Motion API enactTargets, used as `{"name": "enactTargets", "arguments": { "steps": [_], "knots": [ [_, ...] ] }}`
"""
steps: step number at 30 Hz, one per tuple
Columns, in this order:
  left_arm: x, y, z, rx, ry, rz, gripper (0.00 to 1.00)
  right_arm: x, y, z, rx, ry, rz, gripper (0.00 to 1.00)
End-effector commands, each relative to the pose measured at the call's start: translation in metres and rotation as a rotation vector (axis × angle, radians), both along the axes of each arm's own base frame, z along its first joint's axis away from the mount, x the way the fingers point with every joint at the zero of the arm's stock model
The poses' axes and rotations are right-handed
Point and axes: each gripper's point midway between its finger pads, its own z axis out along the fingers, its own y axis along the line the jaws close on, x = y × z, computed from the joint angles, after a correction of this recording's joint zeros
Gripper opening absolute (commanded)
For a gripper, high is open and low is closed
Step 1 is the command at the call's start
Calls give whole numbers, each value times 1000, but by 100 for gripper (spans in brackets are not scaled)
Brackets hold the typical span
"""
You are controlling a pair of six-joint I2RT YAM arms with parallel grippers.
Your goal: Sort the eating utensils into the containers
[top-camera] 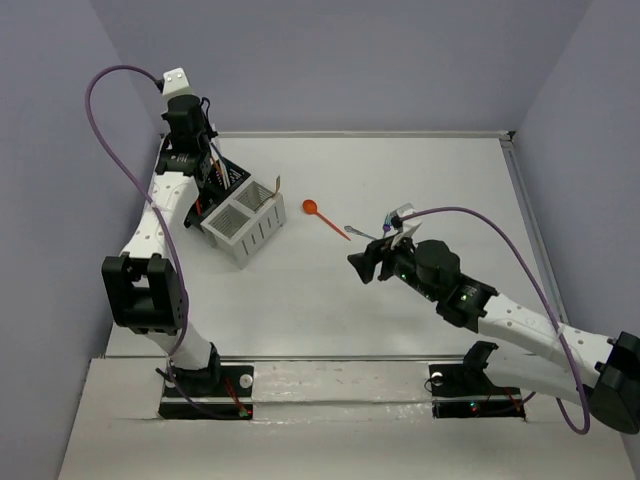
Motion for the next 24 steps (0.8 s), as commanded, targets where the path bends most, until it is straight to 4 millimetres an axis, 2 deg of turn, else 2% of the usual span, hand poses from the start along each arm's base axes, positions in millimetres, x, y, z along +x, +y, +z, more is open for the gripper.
{"name": "enactTargets", "arguments": {
  "steps": [1,4,6,7,8,10,11,14,17,20,23,24],
  "knots": [
    [9,1,0,12,-31,-12,9,6,0,10,16,-24,-28,78],
    [10,0,-4,13,-24,-16,19,7,0,9,11,-22,-37,78],
    [11,0,-5,14,-22,-20,30,8,0,8,8,-21,-42,78],
    [11,0,-3,13,-27,-21,36,9,-1,6,3,-19,-44,78],
    [12,-2,-2,10,-29,-27,51,9,0,7,3,-19,-44,78],
    [12,-4,2,-1,-37,-36,65,11,-1,5,-4,-17,-51,78],
    [10,-6,8,-10,-53,-45,77,11,-1,5,-6,-19,-56,78],
    [5,-14,28,-55,-104,-78,93,13,-3,2,-15,-17,-69,78],
    [0,-21,46,-92,-145,-109,97,15,-4,0,-22,-14,-82,78],
    [-17,-45,76,-158,-215,-206,98,19,-9,-4,-41,-10,-115,76],
    [-34,-66,90,-233,-258,-280,98,23,-14,-7,-63,-8,-150,71],
    [-49,-81,95,-271,-279,-335,98,24,-15,-9,-75,-4,-155,70]
  ]
}}
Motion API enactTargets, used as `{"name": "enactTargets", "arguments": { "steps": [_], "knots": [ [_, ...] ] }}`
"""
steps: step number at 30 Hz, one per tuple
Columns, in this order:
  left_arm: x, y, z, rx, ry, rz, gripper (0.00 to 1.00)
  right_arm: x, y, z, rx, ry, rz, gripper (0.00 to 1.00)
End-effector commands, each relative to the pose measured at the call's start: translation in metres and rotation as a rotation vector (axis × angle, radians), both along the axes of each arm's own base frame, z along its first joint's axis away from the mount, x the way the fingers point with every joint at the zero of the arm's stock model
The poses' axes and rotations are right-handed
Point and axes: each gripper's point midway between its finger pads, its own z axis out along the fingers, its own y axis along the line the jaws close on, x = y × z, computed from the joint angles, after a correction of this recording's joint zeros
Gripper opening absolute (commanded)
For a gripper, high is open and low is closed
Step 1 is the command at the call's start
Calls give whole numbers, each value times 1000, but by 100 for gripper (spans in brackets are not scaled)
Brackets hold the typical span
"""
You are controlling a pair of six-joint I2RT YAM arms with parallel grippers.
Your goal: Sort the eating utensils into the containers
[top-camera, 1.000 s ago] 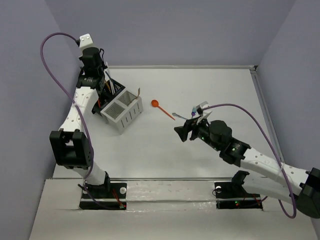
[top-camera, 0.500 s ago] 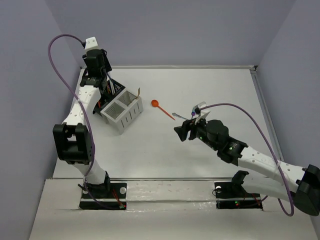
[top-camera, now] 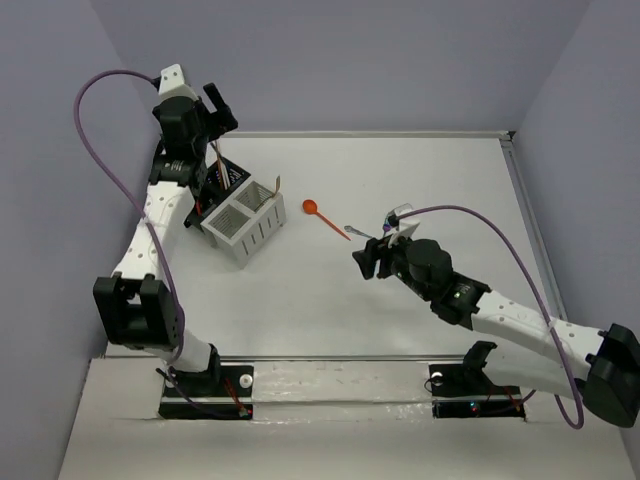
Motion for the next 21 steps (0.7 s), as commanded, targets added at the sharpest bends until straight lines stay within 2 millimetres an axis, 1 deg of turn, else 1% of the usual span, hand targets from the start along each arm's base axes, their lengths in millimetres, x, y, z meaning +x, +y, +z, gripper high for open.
{"name": "enactTargets", "arguments": {
  "steps": [1,2,3,4,5,7,8,9,10,11,13,14,16,17,18,19,20,21],
  "knots": [
    [-53,-48,81,-158,-229,-174,98,10,-6,10,-19,-30,-63,66],
    [-72,-58,80,-176,-244,-228,98,10,-6,10,-25,-27,-63,63],
    [-84,-71,78,-193,-247,-269,98,10,-5,7,-37,-24,-57,61],
    [-95,-78,77,-206,-250,-292,98,9,-2,5,-43,-20,-38,60],
    [-114,-82,74,-209,-254,-315,98,11,-3,5,-46,-16,-37,59],
    [-133,-87,70,-203,-253,-345,98,12,-1,0,-58,0,-25,59],
    [-151,-88,71,-192,-265,-362,98,11,4,-10,-77,26,0,59],
    [-159,-87,65,-183,-249,-366,99,13,5,-10,-79,33,3,59],
    [-176,-84,73,-172,-281,-381,99,12,9,-22,-107,65,25,59],
    [-184,-83,64,-162,-268,-387,99,16,9,-25,-118,77,22,59],
    [-198,-81,57,-144,-263,-400,99,17,15,-28,-128,95,40,59],
    [-211,-80,51,-127,-267,-413,99,18,17,-36,-150,115,48,59],
    [-222,-79,45,-117,-277,-424,99,19,22,-40,-161,130,60,59],
    [-227,-78,41,-114,-280,-429,99,20,26,-37,-155,132,71,57],
    [-235,-79,37,-118,-294,-442,99,24,26,-39,-161,141,67,56],
    [-239,-79,35,-120,-302,-448,99,26,29,-46,-178,161,71,55],
    [-243,-79,27,-123,-303,-456,99,29,34,-42,-179,162,76,52],
    [-244,-80,26,-124,-308,-459,99,32,37,-44,-187,170,76,50]
  ]
}}
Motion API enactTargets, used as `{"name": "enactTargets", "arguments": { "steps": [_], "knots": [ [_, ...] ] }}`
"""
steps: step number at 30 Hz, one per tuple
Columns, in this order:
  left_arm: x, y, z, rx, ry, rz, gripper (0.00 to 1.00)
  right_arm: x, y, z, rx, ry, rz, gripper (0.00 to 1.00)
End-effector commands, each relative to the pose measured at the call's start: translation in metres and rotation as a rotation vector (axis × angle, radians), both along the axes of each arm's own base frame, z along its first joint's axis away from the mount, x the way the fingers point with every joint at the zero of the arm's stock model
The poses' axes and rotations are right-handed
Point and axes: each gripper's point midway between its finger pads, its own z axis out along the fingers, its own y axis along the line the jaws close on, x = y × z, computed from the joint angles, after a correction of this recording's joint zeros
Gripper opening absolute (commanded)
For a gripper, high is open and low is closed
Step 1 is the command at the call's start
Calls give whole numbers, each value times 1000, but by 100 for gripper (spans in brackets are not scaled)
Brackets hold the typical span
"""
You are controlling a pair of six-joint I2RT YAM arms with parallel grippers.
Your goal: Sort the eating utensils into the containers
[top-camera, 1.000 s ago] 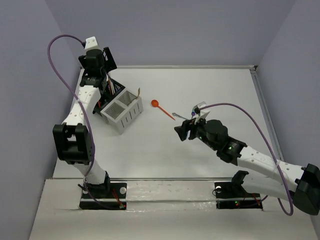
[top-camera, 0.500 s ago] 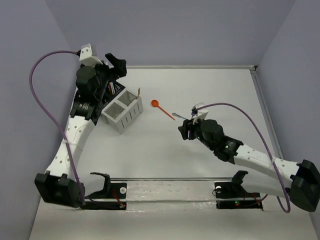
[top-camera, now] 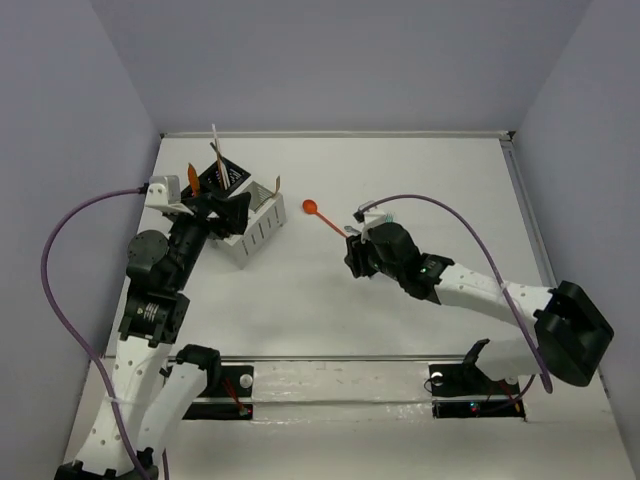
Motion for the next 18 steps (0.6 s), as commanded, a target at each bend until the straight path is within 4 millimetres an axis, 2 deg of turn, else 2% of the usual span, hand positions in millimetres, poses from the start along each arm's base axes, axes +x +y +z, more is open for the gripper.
{"name": "enactTargets", "arguments": {
  "steps": [1,3,4,5,8,9,10,11,12,13,15,16,17,18],
  "knots": [
    [-12,-5,-10,15,-37,-46,99,19,23,11,-2,8,30,48],
    [-13,-6,-12,21,-35,-53,99,30,28,12,-12,7,27,44],
    [-13,-6,-14,27,-35,-57,99,35,29,-2,-30,37,33,42],
    [-14,-7,-17,34,-30,-64,99,47,29,3,-13,39,28,42],
    [-15,-8,-23,41,-12,-69,99,57,32,-16,-60,86,53,42],
    [-16,-7,-24,45,-10,-68,99,69,32,-9,-67,75,42,42],
    [-17,-7,-24,41,-12,-67,99,78,30,-11,-91,69,42,42],
    [-20,-6,-21,36,-23,-67,99,80,30,-26,-134,99,44,42],
    [-22,-6,-20,34,-29,-65,99,88,29,-29,-150,102,38,42],
    [-23,-5,-18,34,-35,-64,99,102,33,-19,-155,78,40,43],
    [-26,-4,-15,31,-50,-60,99,108,35,-26,-193,93,46,44],
    [-27,-3,-14,30,-53,-59,99,115,32,-38,-215,108,38,44],
    [-28,-3,-14,30,-55,-59,99,125,33,-34,-212,96,41,44],
    [-29,-3,-13,28,-56,-60,99,127,36,-38,-223,108,52,44]
  ]
}}
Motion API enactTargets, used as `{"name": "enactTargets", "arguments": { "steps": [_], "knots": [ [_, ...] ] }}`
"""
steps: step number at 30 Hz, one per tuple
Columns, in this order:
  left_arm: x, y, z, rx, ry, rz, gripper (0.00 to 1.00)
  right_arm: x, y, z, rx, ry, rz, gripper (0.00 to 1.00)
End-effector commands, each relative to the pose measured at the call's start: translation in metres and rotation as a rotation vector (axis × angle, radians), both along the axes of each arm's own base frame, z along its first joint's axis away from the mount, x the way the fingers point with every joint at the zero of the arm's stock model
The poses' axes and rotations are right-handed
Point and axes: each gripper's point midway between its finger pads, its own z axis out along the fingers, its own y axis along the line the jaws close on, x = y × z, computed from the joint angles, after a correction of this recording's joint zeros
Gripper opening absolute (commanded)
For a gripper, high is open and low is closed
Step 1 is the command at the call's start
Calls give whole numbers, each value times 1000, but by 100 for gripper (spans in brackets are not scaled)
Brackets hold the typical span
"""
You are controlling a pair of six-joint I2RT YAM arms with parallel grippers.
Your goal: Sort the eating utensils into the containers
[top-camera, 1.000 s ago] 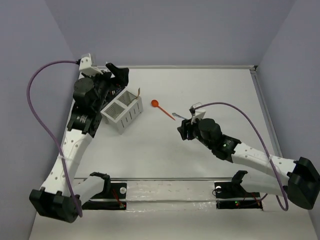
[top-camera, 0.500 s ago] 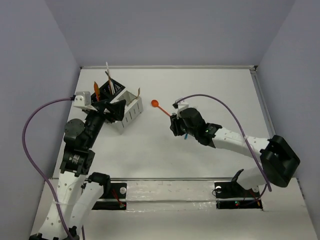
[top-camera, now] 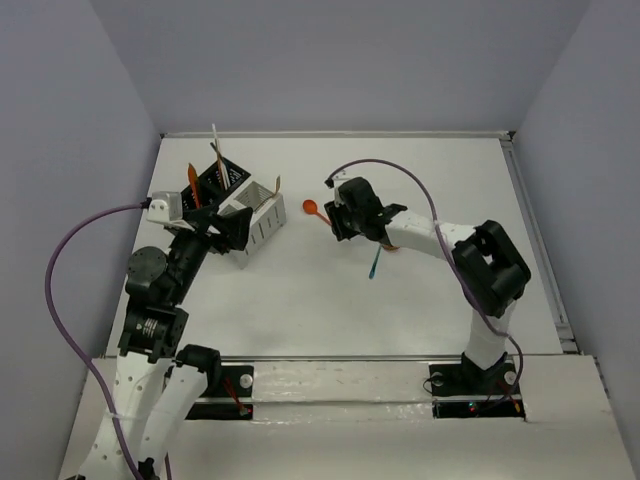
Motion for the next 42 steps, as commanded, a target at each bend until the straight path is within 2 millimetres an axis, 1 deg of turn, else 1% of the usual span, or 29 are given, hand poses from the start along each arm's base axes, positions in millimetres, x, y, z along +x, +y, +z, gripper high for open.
{"name": "enactTargets", "arguments": {
  "steps": [1,3,4,5,6,8,9,11,13,15,17,18,20,21,23,26,27,29,30,32,33,34,35,36,37,38,39,41,42],
  "knots": [
    [-7,0,15,1,-68,-13,99,24,3,-6,-59,8,47,45],
    [-7,-2,14,3,-65,-22,99,33,9,-6,-80,4,72,46],
    [-6,-2,13,4,-62,-23,99,35,10,-19,-109,19,87,46],
    [-6,-3,13,5,-60,-30,99,37,12,-21,-115,25,95,46],
    [-5,-5,11,5,-53,-41,99,42,18,-15,-104,21,107,47],
    [-4,-8,9,8,-46,-51,99,46,23,-25,-114,32,120,47],
    [-3,-10,7,9,-37,-61,99,51,27,-21,-112,28,123,47],
    [-1,-10,5,13,-27,-64,99,55,28,-34,-139,47,128,47],
    [-1,-11,5,14,-25,-64,99,62,31,-33,-146,35,128,47],
    [-2,-12,5,10,-29,-70,99,62,31,-44,-164,53,135,47],
    [-2,-12,5,11,-27,-73,99,64,33,-46,-164,58,141,41],
    [-1,-13,3,11,-22,-75,99,61,36,-54,-152,80,150,32],
    [0,-13,2,13,-18,-78,99,61,36,-54,-150,76,147,23],
    [1,-15,1,15,-14,-84,99,59,36,-56,-146,82,143,15],
    [2,-16,0,16,-10,-90,99,63,39,-44,-114,53,131,7],
    [2,-18,-2,15,-6,-100,98,69,38,-20,-77,-18,95,7],
    [2,-18,-3,14,-2,-103,98,71,37,2,-48,-68,79,7],
    [3,-19,-5,12,2,-108,97,71,36,26,-6,-117,64,7],
    [3,-22,-5,8,4,-122,97,70,37,62,51,-181,59,7],
    [3,-27,-7,3,12,-150,97,57,29,72,75,-195,64,7],
    [4,-32,-11,3,27,-180,97,47,32,105,173,-225,61,7],
    [6,-32,-13,3,36,-185,97,38,32,113,210,-227,71,7],
    [6,-35,-14,-5,40,-197,97,29,30,118,242,-223,79,7],
    [6,-37,-15,-9,46,-209,97,16,24,105,255,-203,79,7],
    [6,-40,-17,-8,53,-227,97,10,24,114,312,-211,73,7],
    [8,-39,-18,-13,58,-223,96,-4,24,133,362,-234,83,7],
    [9,-40,-21,-13,70,-232,96,-20,23,118,381,-188,82,7],
    [10,-42,-24,-17,82,-240,95,-43,32,137,476,-186,131,7],
    [11,-43,-25,-17,89,-246,94,-53,34,132,485,-172,146,7]
  ]
}}
